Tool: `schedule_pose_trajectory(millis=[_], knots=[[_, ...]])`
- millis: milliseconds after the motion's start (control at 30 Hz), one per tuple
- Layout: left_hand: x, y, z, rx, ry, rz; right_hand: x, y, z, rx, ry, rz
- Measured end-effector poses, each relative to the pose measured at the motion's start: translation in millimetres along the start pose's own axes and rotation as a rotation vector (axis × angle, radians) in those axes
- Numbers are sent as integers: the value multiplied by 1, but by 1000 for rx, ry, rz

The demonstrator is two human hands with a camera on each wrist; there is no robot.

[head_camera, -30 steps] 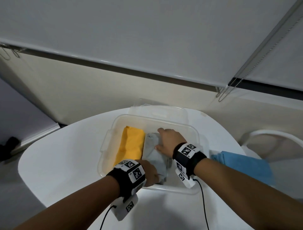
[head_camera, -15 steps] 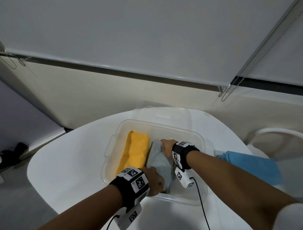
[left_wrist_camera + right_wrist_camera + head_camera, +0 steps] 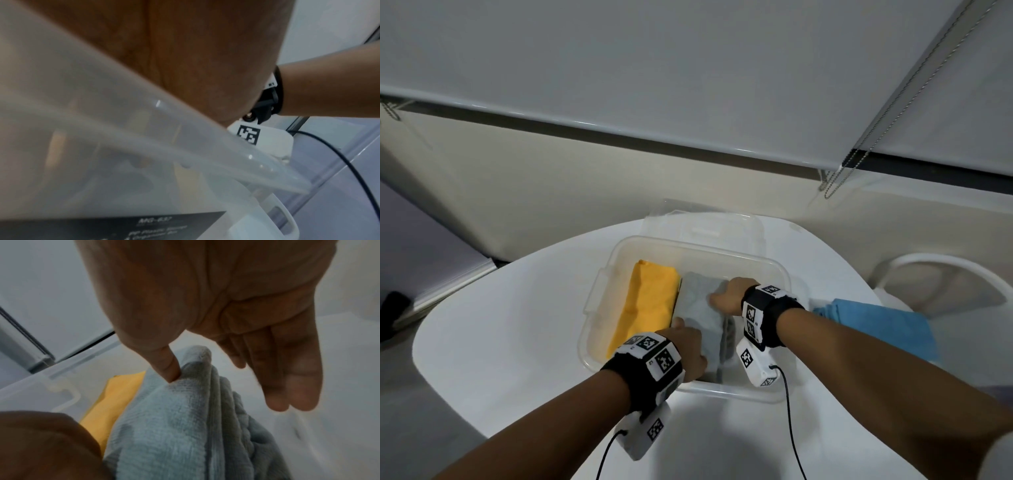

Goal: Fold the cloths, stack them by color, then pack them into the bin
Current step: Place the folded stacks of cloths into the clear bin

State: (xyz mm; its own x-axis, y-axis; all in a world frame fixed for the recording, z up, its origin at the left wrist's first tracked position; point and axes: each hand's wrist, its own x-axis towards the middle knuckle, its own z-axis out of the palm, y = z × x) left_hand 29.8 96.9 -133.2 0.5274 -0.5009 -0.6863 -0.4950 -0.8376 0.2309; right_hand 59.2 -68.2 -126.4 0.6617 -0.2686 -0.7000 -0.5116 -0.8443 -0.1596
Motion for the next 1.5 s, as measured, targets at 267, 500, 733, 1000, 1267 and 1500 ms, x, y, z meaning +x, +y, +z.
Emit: schedule_pose_trajectory(millis=[267, 500, 733, 1000, 1267, 1500], knots=[[1, 0, -6, -30, -15, 21, 67, 13, 65, 703, -314, 152], [16, 11, -2, -194, 119, -268, 5, -11, 28, 736, -315, 235], [12, -3, -11, -175, 0, -127, 30, -8, 38, 860, -178, 202], [12, -11, -11, -270, 76, -81, 87, 18, 65, 892, -372, 293], [16, -6, -8, -132, 29, -94, 10, -9, 17, 754, -357, 297], [13, 0, -21, -64, -23, -112, 5, -15, 3, 337, -41, 76]])
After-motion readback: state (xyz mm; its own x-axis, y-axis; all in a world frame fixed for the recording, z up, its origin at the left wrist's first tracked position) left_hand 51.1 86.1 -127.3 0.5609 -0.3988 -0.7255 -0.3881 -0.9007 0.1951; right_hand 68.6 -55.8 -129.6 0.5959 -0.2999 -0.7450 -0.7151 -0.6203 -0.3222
